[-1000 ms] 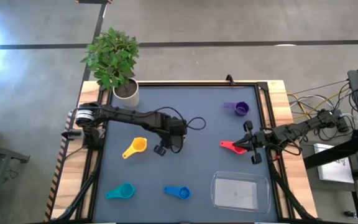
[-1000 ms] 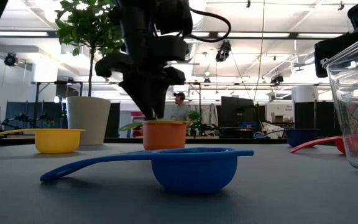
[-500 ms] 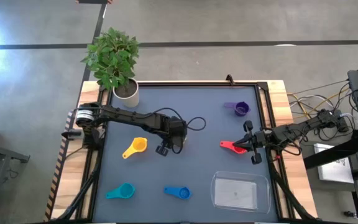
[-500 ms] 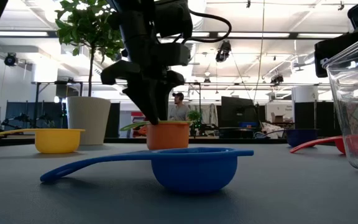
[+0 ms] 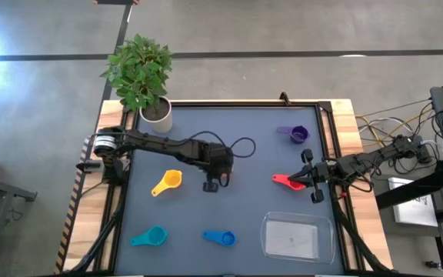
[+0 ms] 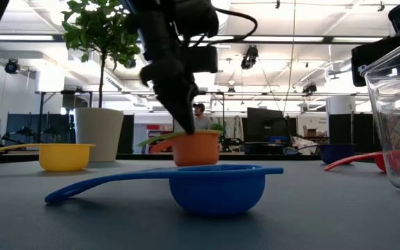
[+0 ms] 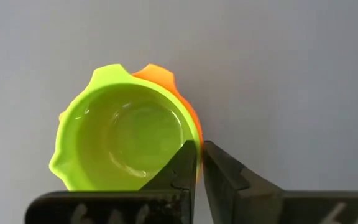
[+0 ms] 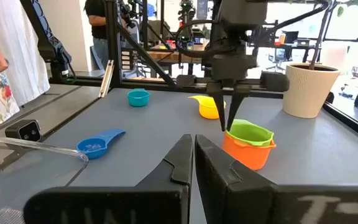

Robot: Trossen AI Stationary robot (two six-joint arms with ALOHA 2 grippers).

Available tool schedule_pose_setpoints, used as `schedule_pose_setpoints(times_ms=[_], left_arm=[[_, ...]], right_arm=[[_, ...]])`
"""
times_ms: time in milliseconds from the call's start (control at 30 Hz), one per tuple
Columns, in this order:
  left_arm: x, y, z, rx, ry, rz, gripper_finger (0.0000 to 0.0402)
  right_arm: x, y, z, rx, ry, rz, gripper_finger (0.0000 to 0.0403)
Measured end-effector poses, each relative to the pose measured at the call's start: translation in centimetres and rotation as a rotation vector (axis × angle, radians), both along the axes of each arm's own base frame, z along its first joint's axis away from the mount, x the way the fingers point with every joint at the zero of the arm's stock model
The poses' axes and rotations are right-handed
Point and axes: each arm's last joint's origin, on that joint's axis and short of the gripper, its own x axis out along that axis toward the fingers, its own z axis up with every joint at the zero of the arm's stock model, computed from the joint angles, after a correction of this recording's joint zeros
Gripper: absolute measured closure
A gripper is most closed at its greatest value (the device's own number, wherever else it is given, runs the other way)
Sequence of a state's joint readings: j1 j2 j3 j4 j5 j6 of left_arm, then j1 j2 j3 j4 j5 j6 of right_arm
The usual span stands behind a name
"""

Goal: Nest measuring cups in basket
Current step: Stack the green measuring cup on top of the orange measuring cup, then stack the purple measuring cup on top of the green measuring cup

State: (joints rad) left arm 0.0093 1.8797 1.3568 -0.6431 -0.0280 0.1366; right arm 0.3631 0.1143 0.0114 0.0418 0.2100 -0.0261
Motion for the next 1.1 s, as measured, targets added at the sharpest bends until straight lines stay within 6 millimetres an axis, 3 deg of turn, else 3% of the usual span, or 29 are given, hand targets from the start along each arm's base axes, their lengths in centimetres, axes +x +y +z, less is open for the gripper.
schedule_pose_setpoints(times_ms=[167,367,600,867,1100], left_arm=[[0.4,0.2,0.3,-0.052,-0.049,0.116,0.0400],[0.4,0.2,0.3,-0.074,-0.047,0.097,0.0400],[0.3,-0.1,0.4,-0.122,-0.031,0.049,0.0357],[0.9,0.1,2.5,-0.098,-0.038,0.012,0.0301],[1.8,0.2,4.9,-0.048,-0.126,-0.068,0.0291]], right_arm=[[0.0,0.0,0.0,0.000,0.000,0.000,0.0394],[0.0,0.0,0.0,0.000,0.000,0.000,0.0394],[0.0,0.0,0.0,0.000,0.000,0.000,0.0394],[0.0,0.0,0.0,0.000,0.000,0.000,0.0394],[0.0,0.0,0.0,0.000,0.000,0.000,0.0394]])
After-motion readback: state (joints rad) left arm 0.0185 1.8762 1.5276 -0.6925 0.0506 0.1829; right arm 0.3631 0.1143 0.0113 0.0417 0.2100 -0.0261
